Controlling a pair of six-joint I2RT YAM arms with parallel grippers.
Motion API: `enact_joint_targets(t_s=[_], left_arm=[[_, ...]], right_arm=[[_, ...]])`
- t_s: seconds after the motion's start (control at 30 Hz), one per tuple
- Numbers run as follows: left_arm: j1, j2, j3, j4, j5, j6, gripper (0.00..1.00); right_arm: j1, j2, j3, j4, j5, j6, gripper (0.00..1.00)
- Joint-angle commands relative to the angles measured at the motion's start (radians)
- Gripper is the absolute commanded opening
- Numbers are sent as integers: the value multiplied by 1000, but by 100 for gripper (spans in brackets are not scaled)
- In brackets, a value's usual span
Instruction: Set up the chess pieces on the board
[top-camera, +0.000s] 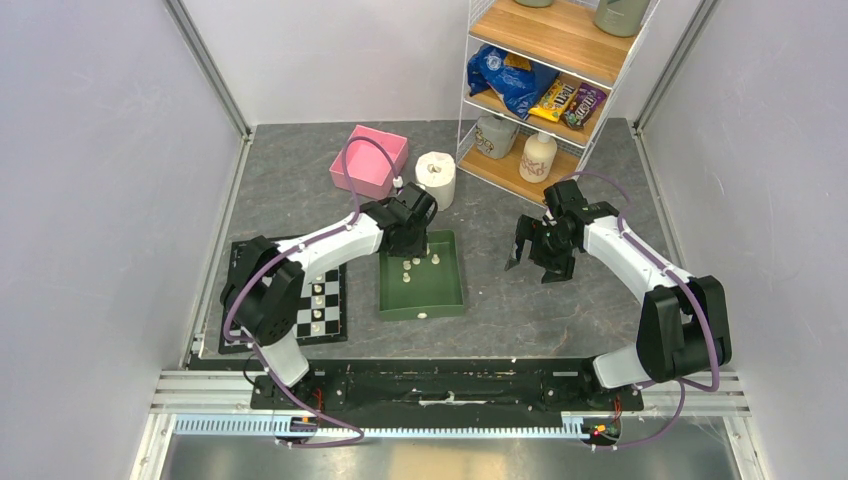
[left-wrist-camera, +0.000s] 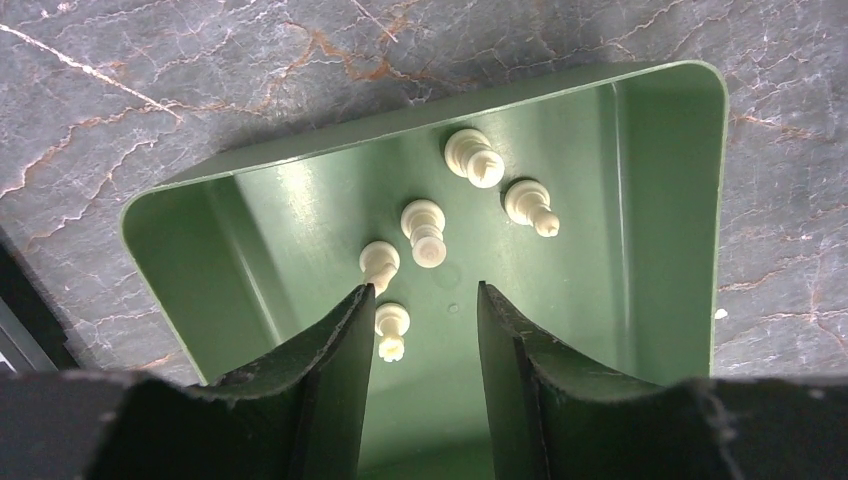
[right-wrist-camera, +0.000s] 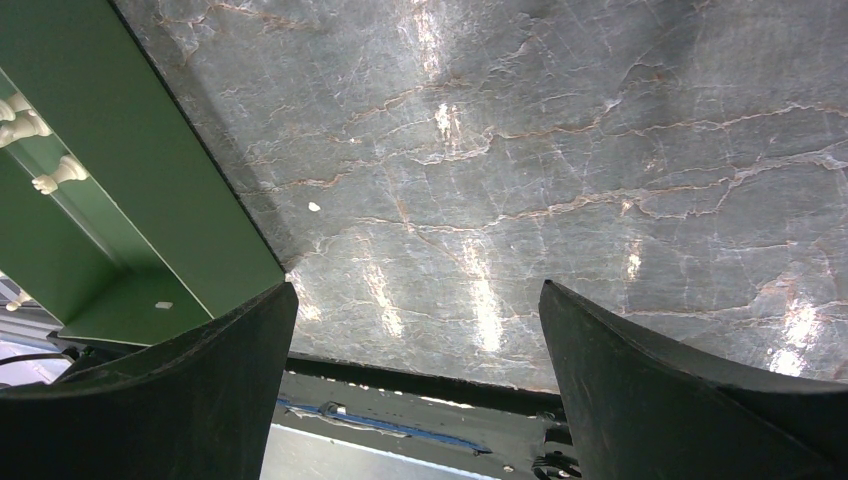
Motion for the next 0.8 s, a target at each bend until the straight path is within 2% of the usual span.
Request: enact_joint_targets(t_s=[0.0, 0.77], left_arm=[[-2, -7, 16, 14, -22, -8, 49], [3, 56, 47, 60, 3, 30, 38]], right_arm=[[-4, -1, 5, 9, -5, -9, 99], [-4, 5, -4, 8, 0, -13, 99]])
